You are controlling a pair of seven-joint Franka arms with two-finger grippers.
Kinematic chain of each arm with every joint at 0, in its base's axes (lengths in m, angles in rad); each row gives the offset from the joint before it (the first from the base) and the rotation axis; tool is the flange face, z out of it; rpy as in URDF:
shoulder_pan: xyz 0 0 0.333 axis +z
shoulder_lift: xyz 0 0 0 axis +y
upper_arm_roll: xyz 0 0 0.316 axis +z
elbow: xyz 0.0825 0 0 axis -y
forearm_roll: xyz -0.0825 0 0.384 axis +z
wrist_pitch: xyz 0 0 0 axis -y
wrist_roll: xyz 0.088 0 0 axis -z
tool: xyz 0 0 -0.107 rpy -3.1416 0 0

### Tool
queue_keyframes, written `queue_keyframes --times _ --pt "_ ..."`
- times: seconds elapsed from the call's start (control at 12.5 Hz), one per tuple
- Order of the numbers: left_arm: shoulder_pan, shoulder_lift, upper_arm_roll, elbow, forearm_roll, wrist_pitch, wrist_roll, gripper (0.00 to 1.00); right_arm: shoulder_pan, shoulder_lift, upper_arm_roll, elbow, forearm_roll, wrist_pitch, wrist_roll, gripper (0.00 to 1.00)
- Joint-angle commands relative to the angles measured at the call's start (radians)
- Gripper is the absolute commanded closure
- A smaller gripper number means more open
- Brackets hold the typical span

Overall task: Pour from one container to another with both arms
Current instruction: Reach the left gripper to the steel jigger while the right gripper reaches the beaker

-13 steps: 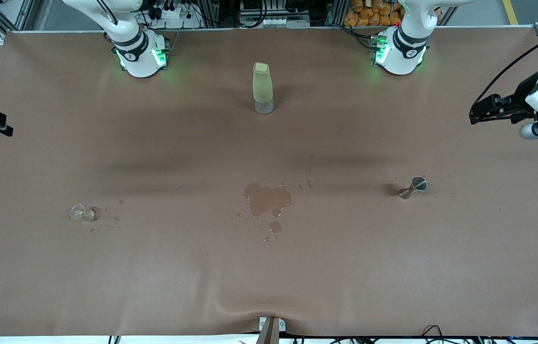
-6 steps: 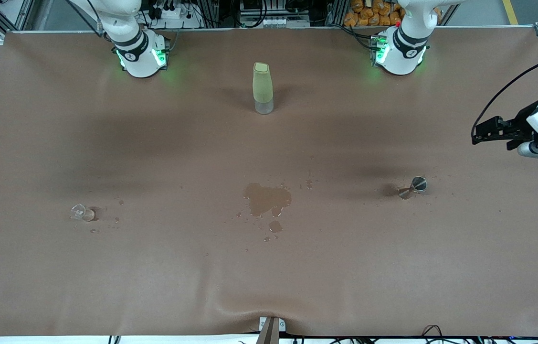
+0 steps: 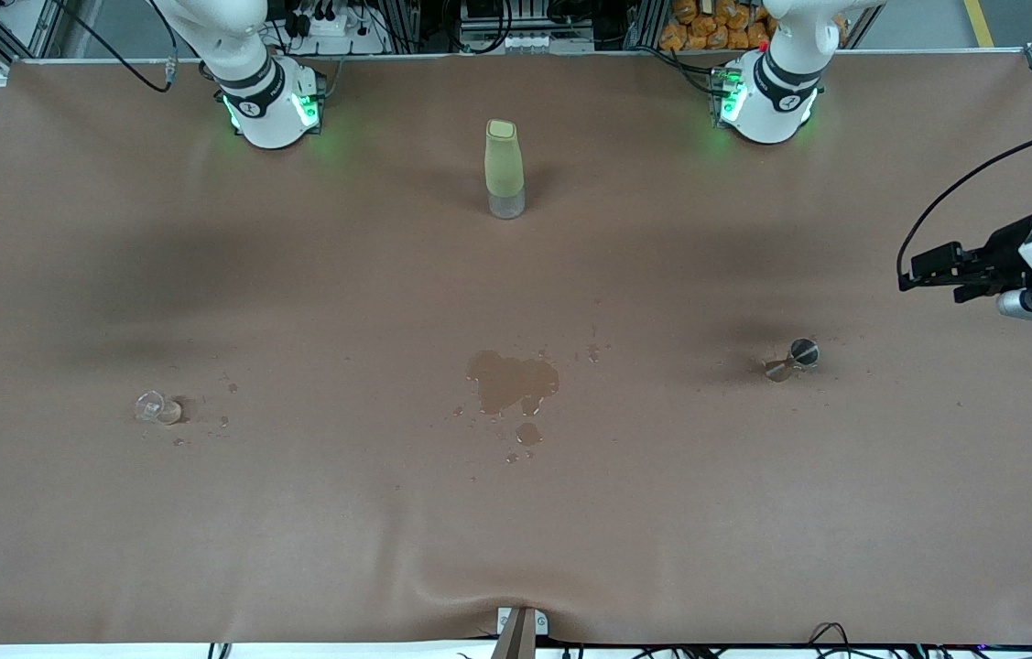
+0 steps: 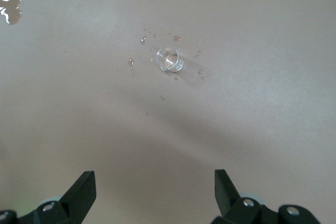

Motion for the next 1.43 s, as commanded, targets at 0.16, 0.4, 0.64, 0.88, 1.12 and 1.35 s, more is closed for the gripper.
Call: queue_keyframes --times 0.16,0.4,0.64,0.88,1.12,1.35 --pt "0.112 0.143 -0.006 -0.016 -0.157 0.091 0.317 0.00 -0.096 0.151 0.016 0.031 0.202 -0.017 -0.364 0.00" --pt "0.152 0.198 -0.006 -0.010 -0.225 0.091 0.536 0.00 -0.131 0.257 0.016 0.031 0.320 -0.017 -0.674 0.00" --pt "0.173 0.235 -0.008 -0.016 -0.314 0.082 0.747 0.00 -0.154 0.369 0.016 0.025 0.437 -0.025 -1.010 0.00" --pt "0.181 0.269 -0.008 -0.033 -0.429 0.076 0.879 0.00 -0.164 0.454 0.016 0.020 0.521 -0.025 -1.156 0.00" --pt "0.187 0.358 -0.009 -0.027 -0.556 0.053 1.179 0.00 -0.159 0.541 0.019 0.019 0.632 -0.059 -1.285 0.00" --pt "0.206 0.437 -0.009 -0.022 -0.659 0.007 1.389 0.00 -0.155 0.598 0.028 0.019 0.678 -0.062 -1.356 0.00"
